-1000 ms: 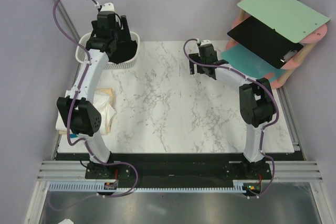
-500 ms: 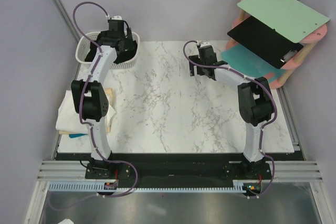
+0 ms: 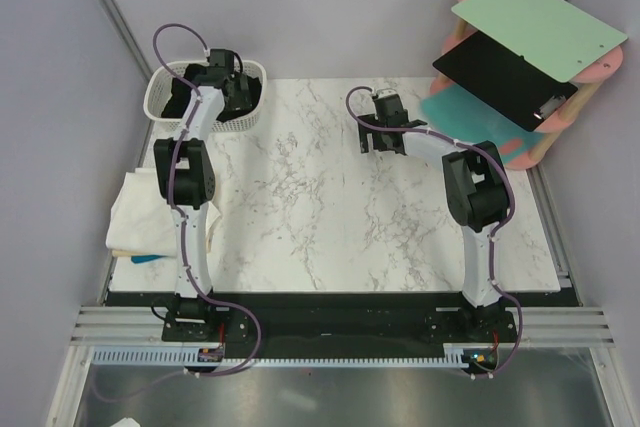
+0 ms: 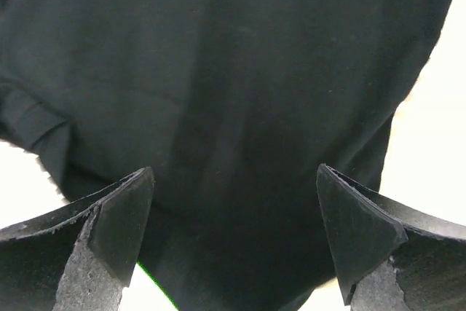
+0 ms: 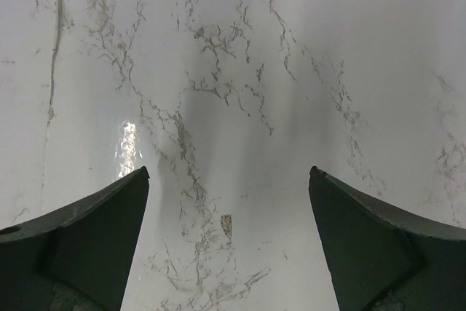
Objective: Fold and stack the t-shirts
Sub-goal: Grab crumpled tshirt from bin with the left arm
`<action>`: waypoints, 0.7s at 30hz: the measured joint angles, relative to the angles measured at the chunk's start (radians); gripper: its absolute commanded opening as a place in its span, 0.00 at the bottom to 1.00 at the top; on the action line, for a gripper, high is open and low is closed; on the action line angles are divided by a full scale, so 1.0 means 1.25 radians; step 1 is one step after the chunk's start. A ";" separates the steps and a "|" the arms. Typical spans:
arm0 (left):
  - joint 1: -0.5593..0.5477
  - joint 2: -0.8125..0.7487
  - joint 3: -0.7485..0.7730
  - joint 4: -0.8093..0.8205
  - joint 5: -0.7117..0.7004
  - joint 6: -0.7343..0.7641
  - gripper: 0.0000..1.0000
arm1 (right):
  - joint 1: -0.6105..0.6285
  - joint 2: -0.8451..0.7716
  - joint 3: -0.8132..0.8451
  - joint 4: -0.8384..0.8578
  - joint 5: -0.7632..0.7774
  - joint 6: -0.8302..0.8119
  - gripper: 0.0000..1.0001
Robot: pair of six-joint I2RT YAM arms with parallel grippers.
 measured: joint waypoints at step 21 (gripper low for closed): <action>-0.004 0.035 0.050 -0.042 0.055 0.002 0.02 | -0.009 0.013 0.014 0.006 -0.016 0.016 0.98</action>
